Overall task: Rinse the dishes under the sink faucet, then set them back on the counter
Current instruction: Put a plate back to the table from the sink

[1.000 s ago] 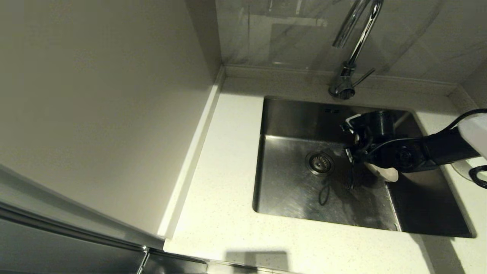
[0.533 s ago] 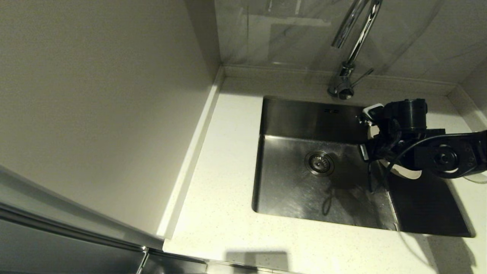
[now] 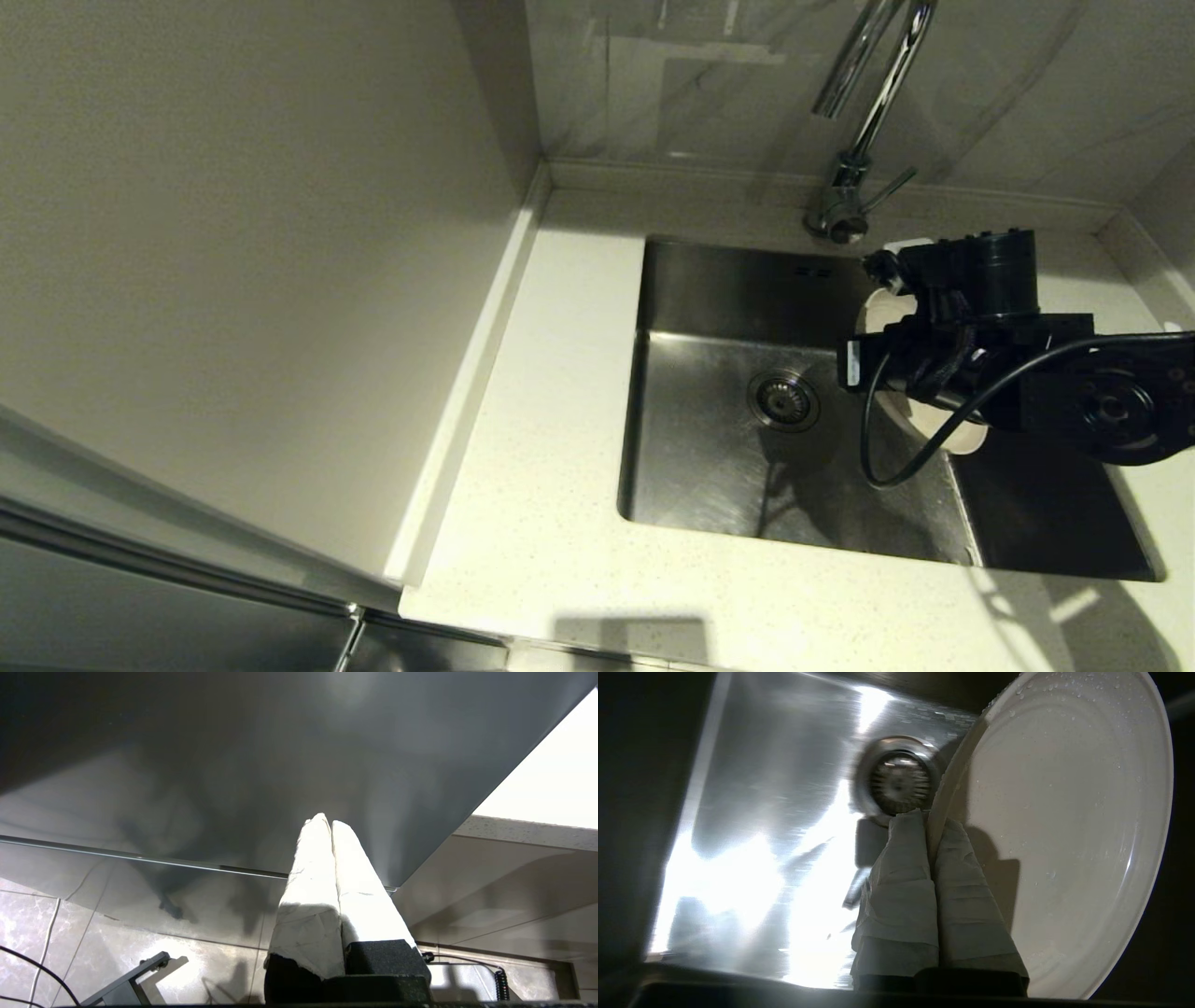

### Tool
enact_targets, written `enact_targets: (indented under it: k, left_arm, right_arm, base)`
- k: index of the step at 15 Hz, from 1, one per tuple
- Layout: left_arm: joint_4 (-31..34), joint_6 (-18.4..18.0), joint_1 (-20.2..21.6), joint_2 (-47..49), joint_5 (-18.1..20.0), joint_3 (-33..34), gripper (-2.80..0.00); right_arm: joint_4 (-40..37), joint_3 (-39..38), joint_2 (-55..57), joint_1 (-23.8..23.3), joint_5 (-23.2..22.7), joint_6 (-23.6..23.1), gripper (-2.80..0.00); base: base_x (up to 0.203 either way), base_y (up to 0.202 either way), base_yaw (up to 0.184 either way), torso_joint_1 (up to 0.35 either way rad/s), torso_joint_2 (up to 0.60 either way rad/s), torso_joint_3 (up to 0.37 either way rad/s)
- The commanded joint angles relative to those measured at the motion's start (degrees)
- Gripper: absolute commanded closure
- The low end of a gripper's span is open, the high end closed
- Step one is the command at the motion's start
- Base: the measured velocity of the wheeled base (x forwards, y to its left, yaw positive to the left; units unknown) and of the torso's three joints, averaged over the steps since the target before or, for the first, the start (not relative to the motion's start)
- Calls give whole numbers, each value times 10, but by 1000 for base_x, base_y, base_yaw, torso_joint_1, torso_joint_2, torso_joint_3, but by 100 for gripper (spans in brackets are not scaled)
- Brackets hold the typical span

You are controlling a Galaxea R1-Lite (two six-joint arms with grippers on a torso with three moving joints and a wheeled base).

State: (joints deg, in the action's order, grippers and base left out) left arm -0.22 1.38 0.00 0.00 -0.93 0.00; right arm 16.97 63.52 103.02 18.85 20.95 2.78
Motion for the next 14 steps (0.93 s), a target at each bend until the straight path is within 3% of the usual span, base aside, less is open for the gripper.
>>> enact_targets:
  k: [1, 5, 8, 10, 14]
  left_arm:
    - [0, 0, 0, -2, 0, 0, 0]
    - [0, 0, 0, -2, 0, 0, 0]
    - [0, 0, 0, -2, 0, 0, 0]
    - [0, 0, 0, -2, 0, 0, 0]
    - [0, 0, 0, -2, 0, 0, 0]
  right_arm:
    - [3, 10, 0, 26, -17, 42, 0]
    - [-43, 117, 12, 31, -96, 248, 0]
    - [-115, 238, 28, 27, -172, 445, 0]
    - [-154, 310, 38, 15, -285, 619, 0]
    - [-157, 367, 57, -3, -483, 936, 0]
  base:
    - [0, 0, 0, 0, 0, 0]
    - [0, 0, 0, 0, 0, 0]
    - [0, 0, 0, 0, 0, 0]
    - [0, 0, 0, 0, 0, 0]
    - [0, 0, 0, 0, 0, 0]
